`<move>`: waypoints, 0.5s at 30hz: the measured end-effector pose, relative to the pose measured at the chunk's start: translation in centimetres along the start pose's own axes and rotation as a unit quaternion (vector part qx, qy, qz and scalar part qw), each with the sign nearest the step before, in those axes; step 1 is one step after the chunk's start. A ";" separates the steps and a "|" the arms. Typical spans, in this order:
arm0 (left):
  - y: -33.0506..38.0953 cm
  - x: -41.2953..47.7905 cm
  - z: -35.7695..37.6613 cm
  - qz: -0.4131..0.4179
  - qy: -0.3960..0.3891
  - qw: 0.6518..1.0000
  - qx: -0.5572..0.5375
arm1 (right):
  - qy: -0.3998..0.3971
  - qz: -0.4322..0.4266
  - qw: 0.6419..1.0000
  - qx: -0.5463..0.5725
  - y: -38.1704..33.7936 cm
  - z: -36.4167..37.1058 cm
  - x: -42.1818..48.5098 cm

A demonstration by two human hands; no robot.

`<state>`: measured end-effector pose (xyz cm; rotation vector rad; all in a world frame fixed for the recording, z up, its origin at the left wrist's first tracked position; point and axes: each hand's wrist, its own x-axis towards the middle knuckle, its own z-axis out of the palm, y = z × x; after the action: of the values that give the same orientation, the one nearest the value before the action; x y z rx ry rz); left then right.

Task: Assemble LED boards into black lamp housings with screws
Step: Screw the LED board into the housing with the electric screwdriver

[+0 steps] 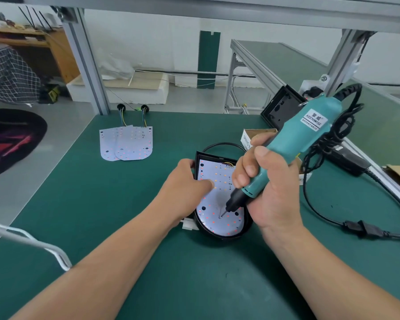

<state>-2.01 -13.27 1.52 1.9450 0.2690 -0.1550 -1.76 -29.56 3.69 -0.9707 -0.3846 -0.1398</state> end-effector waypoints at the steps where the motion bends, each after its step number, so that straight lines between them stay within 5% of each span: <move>1: 0.0 0.0 0.0 0.001 0.002 1.000 0.003 | -0.015 -0.002 1.000 -0.005 -0.1 0.1 -0.1; 15: 0.1 0.1 0.0 0.003 0.001 1.000 0.016 | -0.118 0.018 0.992 -0.042 -0.6 0.5 -0.1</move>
<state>-1.85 -13.27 1.60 1.9767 0.2632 -0.1550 -2.17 -29.53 4.37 -1.0806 -0.5816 -0.0070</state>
